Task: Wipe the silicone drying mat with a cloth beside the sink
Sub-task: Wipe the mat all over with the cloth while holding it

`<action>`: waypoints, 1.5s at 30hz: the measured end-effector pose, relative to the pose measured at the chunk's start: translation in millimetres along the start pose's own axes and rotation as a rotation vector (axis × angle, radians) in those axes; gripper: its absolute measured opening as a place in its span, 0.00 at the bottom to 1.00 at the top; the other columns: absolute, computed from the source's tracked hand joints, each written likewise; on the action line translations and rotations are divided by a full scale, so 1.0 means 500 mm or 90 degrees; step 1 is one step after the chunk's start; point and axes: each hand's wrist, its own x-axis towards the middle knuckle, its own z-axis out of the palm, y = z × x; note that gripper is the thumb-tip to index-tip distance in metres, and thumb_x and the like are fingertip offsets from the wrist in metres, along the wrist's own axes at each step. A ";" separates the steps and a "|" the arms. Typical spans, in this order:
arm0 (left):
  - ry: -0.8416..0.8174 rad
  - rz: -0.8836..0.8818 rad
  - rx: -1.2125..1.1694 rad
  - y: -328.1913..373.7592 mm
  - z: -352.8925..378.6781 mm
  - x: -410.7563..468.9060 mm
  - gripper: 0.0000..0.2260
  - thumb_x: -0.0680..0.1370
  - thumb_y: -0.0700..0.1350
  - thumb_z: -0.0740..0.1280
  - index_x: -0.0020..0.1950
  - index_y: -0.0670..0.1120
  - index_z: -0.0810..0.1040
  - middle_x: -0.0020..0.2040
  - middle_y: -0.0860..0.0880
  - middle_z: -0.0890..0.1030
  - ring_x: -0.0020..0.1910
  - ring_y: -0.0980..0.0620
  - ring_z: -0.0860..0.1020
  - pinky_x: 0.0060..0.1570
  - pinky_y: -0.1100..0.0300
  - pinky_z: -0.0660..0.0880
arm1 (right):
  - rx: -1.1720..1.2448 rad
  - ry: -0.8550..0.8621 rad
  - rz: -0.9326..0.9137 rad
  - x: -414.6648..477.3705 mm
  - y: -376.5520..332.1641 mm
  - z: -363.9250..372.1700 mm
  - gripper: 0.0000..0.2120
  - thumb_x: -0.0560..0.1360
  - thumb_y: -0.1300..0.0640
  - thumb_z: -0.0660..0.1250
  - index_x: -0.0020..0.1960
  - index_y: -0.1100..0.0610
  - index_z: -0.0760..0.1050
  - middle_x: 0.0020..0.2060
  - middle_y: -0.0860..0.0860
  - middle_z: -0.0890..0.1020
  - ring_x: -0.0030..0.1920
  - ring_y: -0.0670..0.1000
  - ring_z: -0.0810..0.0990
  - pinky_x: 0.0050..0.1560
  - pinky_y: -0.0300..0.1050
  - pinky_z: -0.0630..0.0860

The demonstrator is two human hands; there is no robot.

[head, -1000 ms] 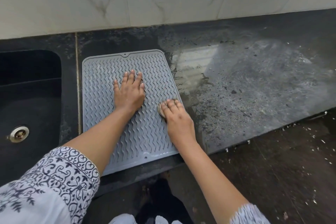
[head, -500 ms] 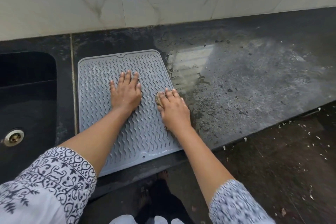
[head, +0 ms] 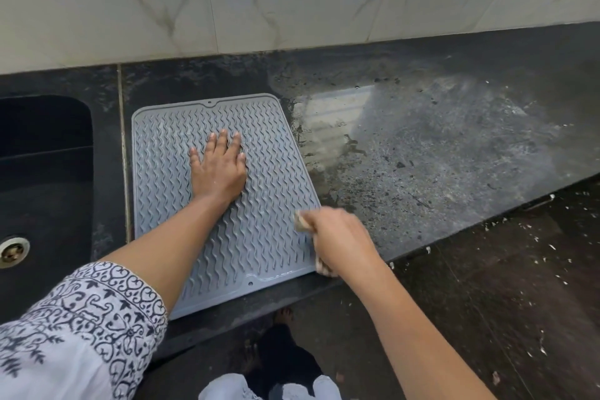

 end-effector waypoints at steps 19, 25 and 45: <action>0.002 0.000 -0.003 -0.002 0.000 0.002 0.24 0.82 0.54 0.47 0.78 0.54 0.51 0.79 0.51 0.50 0.78 0.51 0.47 0.74 0.43 0.41 | 0.049 -0.088 0.002 -0.078 -0.001 -0.001 0.10 0.79 0.59 0.60 0.57 0.53 0.76 0.45 0.54 0.83 0.43 0.52 0.83 0.42 0.46 0.81; 0.005 -0.004 0.001 0.001 0.001 0.004 0.24 0.82 0.54 0.47 0.78 0.54 0.51 0.79 0.51 0.50 0.78 0.51 0.47 0.74 0.44 0.41 | -0.035 0.196 -0.114 0.094 -0.020 0.053 0.19 0.77 0.65 0.58 0.67 0.57 0.68 0.63 0.53 0.72 0.64 0.53 0.68 0.55 0.46 0.74; 0.010 0.003 0.003 -0.001 0.004 0.004 0.24 0.82 0.54 0.46 0.78 0.53 0.51 0.79 0.50 0.51 0.78 0.49 0.48 0.73 0.43 0.41 | -0.078 0.185 -0.074 0.081 -0.023 0.104 0.23 0.78 0.64 0.57 0.72 0.57 0.61 0.70 0.59 0.67 0.71 0.62 0.62 0.66 0.56 0.68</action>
